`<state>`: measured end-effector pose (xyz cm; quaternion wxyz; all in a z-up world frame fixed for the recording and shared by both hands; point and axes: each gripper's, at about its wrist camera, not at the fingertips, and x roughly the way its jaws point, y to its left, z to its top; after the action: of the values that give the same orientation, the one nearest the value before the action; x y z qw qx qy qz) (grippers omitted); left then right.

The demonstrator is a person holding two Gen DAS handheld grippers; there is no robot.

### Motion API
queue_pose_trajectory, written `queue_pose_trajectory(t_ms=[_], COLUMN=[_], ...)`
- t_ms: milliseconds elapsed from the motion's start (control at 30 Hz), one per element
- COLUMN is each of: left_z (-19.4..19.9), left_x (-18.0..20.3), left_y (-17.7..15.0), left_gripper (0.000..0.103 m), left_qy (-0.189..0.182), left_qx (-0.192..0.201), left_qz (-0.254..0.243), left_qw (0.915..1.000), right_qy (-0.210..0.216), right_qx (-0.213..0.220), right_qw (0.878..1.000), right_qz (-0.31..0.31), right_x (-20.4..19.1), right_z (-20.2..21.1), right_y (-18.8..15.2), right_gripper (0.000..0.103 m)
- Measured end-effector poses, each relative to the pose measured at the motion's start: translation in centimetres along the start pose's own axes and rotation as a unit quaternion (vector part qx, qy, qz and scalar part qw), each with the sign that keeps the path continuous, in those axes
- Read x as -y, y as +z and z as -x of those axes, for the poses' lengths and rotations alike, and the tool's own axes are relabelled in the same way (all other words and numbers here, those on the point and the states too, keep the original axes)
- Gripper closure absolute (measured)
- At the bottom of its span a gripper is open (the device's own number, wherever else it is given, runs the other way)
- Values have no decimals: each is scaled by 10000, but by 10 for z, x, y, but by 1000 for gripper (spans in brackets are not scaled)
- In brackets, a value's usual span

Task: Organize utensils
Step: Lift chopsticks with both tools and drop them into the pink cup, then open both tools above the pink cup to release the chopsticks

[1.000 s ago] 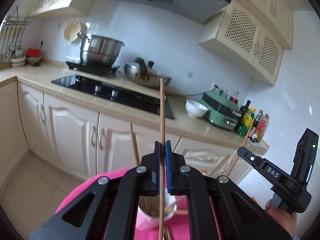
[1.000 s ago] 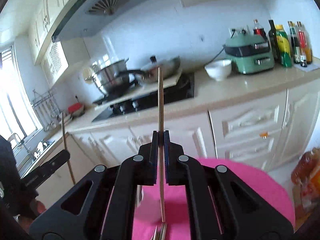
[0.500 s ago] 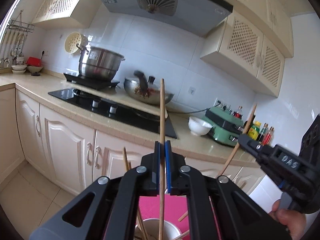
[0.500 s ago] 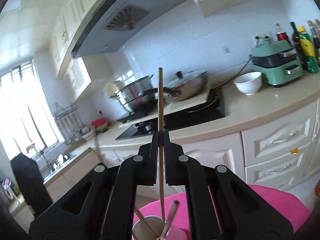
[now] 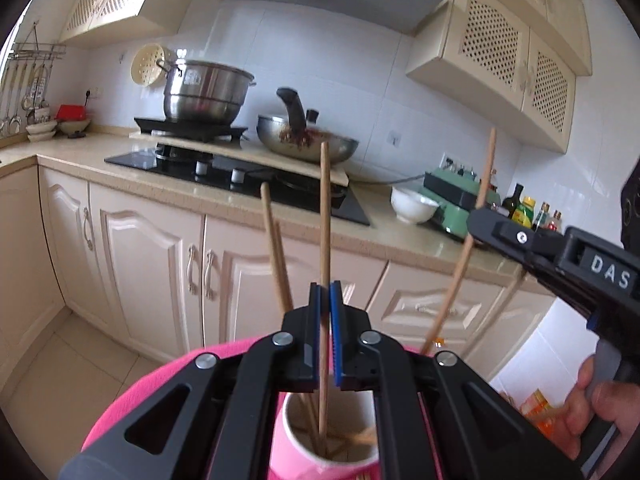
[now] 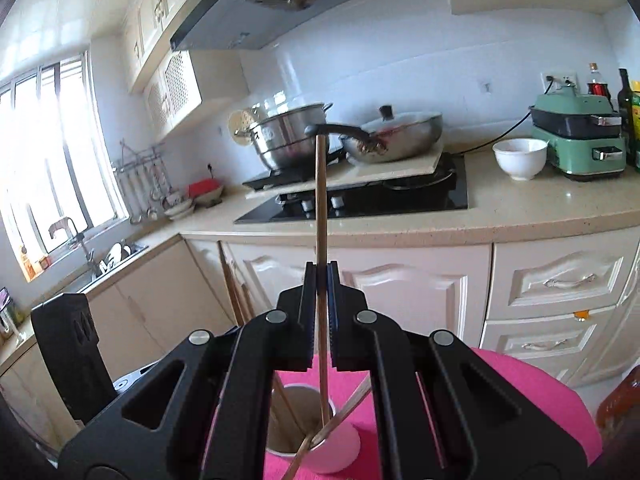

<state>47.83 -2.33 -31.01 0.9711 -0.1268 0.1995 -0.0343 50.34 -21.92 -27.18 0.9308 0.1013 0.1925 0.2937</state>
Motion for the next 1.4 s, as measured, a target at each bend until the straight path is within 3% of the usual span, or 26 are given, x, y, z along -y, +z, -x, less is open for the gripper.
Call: queue_pose_trajectory(t_ms=[167,233,267,600,867,1233,1333,1400], left_z=[8,9,10,32,47,65,70,74], left_x=[-1,-3,-4,1,4,0,-3,-4], left_y=[-8,-8,-7,0,8,12,13,13], left_gripper=[97,88,76,63,63,63,63,63], left_qy=[65,102,126,368,876,974,951,944], left_qx=[-307,-453,-489,-617,-787,-873,-884,-894], left_qz=[-53,-3,14,-79,-450,-515,-507,-518], left_qw=[9995,9989,9987,9974,9920,9901,9902,9902], right_qy=[-98,-129,-145,-296,-428,-599,-643,-669], right_qx=[-243,-303,-337,-589,-675,-748,-706,-654], right_qw=[9996,9994,9993,9977,9967,9954,9954,9956], right_qz=[59,68,68,151,111,-29,-22,-21], right_x=[-5,-7,-8,-20,-24,-31,-34,-36], right_z=[-2,-1,-1,2,5,10,14,18], right_y=[-8,-10,-11,-21,-23,-24,-21,-20], right_gripper=[97,97,97,97,97,96,89,72])
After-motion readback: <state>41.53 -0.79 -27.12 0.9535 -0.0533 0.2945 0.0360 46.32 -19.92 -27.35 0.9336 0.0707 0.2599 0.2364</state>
